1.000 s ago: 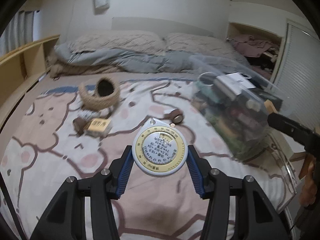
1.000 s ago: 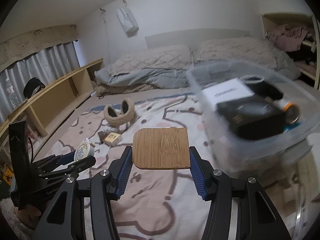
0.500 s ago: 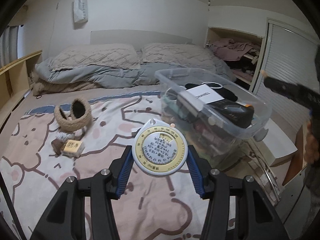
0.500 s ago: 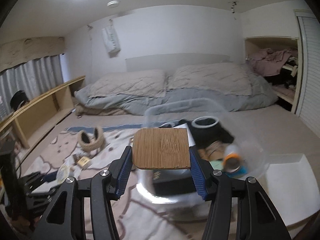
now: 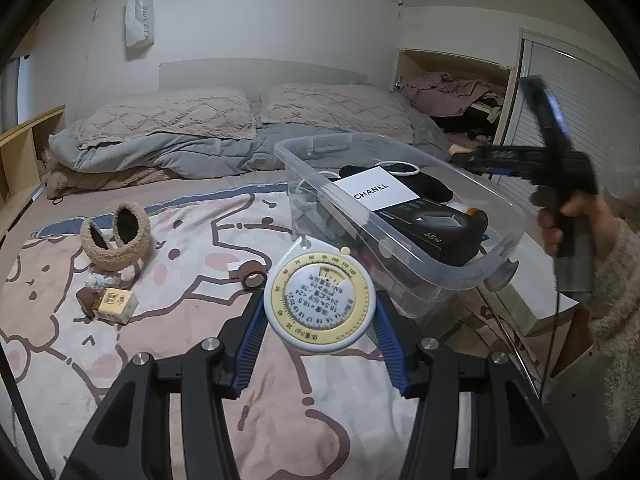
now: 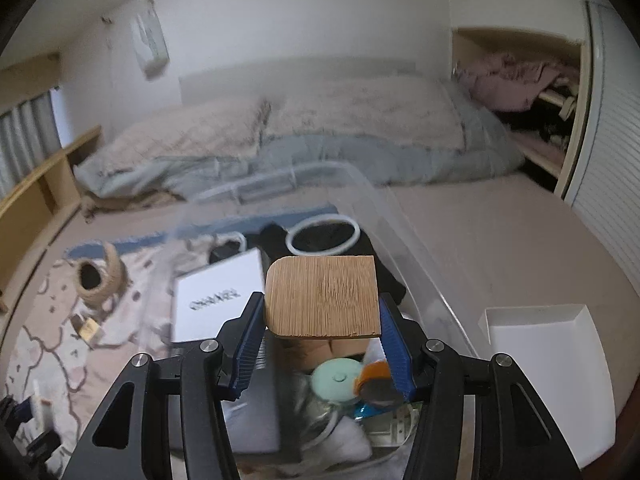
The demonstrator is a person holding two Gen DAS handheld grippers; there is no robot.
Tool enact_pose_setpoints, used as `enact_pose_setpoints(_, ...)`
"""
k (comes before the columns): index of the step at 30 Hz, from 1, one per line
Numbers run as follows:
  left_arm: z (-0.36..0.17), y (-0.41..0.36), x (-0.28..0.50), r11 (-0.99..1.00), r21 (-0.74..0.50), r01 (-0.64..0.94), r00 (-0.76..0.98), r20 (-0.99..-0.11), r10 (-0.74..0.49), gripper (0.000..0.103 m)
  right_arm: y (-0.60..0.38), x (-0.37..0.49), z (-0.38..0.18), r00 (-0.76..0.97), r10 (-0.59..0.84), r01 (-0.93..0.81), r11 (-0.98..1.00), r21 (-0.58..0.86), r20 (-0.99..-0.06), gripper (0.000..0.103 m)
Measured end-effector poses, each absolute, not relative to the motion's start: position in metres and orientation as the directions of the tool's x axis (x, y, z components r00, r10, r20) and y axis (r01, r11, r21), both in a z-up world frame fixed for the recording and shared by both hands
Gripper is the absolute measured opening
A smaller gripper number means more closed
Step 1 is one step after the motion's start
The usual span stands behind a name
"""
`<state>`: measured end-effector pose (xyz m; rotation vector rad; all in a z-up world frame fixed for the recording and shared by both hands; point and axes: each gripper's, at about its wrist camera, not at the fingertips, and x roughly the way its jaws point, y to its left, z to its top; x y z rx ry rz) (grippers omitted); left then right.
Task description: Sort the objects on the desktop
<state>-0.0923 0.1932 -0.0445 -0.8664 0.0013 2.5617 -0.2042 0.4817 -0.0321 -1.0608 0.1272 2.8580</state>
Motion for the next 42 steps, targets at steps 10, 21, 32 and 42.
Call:
enact_pose_setpoints(10, -0.046, 0.204, -0.112, -0.905, -0.142, -0.401, -0.699, -0.591, 0.403, 0.053, 0.492, -0.227, -0.057, -0.696, 0.005, -0.097, -0.992, 0.086, -0.718, 0.056)
enact_pose_setpoints(21, -0.038, 0.229, -0.130, -0.882, -0.187, -0.432, -0.675, -0.582, 0.454, 0.053, 0.498, -0.212, -0.040, -0.701, -0.029, -0.050, -0.995, 0.089, -0.713, 0.056)
enact_pose_setpoints(32, -0.016, 0.276, -0.158, -0.840, -0.217, -0.497, -0.641, -0.561, 0.524, 0.053, 0.504, -0.172, -0.021, -0.713, -0.041, 0.018, -0.999, 0.040, -0.699, 0.056)
enact_pose_setpoints(42, -0.002, 0.334, -0.183, -0.816, -0.176, -0.551, -0.614, -0.577, 0.539, 0.053, 0.506, -0.146, -0.031, -0.707, -0.090, 0.077, -0.996, 0.051, -0.701, 0.056)
